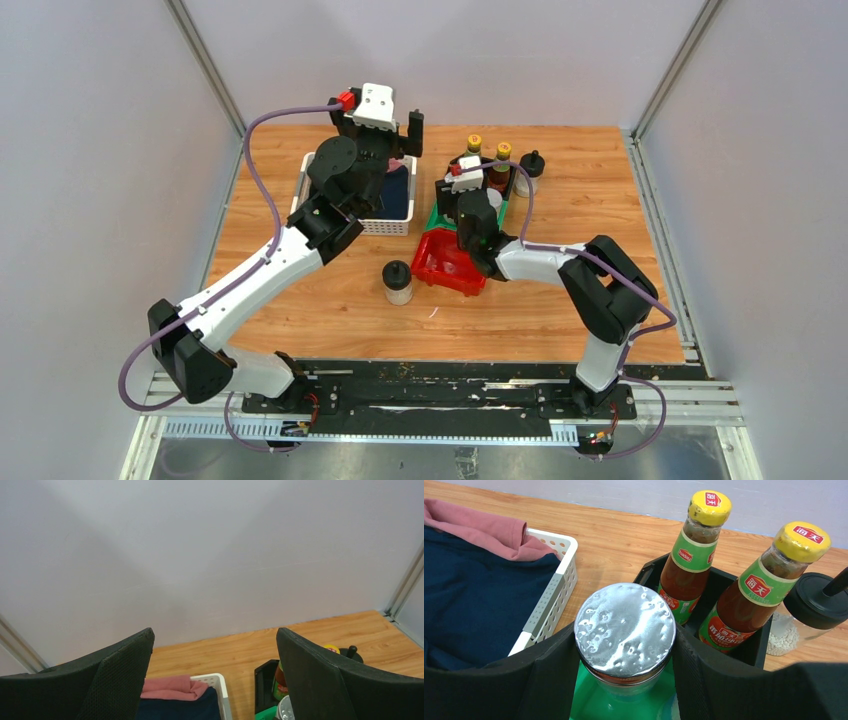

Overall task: Organize the condiment bottles
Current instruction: Place the bottle in the storage box.

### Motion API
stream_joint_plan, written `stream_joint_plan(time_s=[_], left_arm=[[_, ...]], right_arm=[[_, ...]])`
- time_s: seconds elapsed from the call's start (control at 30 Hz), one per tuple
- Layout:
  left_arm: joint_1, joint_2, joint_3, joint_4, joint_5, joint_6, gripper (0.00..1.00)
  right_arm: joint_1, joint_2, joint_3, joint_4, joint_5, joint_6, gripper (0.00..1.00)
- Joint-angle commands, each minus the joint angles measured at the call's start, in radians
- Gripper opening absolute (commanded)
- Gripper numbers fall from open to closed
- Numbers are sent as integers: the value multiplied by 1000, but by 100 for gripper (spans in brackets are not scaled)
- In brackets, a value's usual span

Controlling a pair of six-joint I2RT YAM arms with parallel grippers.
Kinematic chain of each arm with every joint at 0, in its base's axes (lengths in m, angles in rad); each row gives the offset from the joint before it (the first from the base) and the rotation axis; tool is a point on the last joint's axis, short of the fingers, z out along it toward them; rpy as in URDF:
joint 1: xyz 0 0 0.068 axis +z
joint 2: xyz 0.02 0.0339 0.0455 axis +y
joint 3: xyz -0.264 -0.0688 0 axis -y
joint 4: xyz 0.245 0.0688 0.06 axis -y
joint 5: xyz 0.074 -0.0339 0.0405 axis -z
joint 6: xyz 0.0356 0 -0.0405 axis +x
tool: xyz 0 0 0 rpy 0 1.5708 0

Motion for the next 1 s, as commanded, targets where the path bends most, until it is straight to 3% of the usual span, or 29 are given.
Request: stream_joint_plan(time_s=[0.0, 0.3, 0.6, 0.97], left_arm=[[-9, 18, 15, 1, 7, -10, 99], [-9, 24, 20, 1, 10, -16, 99], [-9, 28, 20, 1, 10, -18, 98], [-9, 28, 22, 0, 11, -20, 98]], right_arm=[[12, 4, -10, 68, 44, 9, 0], [14, 0, 1, 43, 54, -4, 1], [14, 0, 10, 22, 66, -6, 25], [14, 1, 15, 12, 70, -3, 43]])
